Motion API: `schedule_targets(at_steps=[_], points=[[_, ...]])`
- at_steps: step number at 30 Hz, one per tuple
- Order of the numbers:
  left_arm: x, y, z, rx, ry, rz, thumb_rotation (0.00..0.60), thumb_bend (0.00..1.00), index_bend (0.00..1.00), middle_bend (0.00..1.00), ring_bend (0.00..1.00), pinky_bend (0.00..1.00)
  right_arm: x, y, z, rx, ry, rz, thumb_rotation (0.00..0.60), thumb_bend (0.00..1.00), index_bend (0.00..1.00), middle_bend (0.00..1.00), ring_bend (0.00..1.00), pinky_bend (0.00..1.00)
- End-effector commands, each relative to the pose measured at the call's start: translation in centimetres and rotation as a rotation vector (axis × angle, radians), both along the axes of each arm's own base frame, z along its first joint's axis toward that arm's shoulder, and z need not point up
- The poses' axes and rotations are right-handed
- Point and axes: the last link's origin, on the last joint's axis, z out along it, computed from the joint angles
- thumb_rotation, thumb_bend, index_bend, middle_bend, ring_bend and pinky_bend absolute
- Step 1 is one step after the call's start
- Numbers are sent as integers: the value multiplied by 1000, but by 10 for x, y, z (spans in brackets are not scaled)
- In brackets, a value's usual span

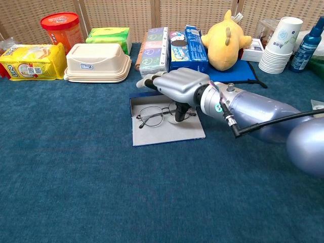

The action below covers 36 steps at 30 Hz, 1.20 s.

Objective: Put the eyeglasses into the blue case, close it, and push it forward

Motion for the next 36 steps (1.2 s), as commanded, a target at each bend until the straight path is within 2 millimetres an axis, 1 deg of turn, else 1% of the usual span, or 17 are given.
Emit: schedule_targets(at_steps=[1, 11, 16, 21, 26, 33, 36], points=[[0, 1, -1, -2, 1, -1, 542, 211, 164, 118, 75, 63, 0, -4, 0, -2, -3, -9, 600, 306, 0, 11, 7, 196], [1, 2, -2, -4, 5, 0, 543, 211, 163, 118, 75, 63, 3, -23, 1, -24, -13, -30, 600, 305, 0, 12, 8, 196], [2, 4, -2, -6, 4, -4, 547, 210, 163, 118, 75, 63, 2, -30, 7, -48, -11, -30, 600, 306, 0, 12, 11, 196], [4, 7, -5, -15, -1, -18, 544, 211, 163, 118, 75, 64, -1, -23, 13, -51, -1, -21, 600, 305, 0, 12, 16, 196], [4, 7, -7, -21, -2, -26, 541, 211, 163, 118, 75, 63, 2, -13, 14, -38, -1, -10, 600, 305, 0, 12, 18, 196], [0, 1, -4, -13, -6, -15, 544, 211, 163, 118, 75, 62, 4, -10, 11, -23, 4, -22, 600, 306, 0, 15, 22, 196], [-1, 0, -5, -17, -6, -13, 543, 211, 163, 118, 75, 65, 5, -10, 12, -8, 15, -25, 600, 313, 0, 30, 44, 196]])
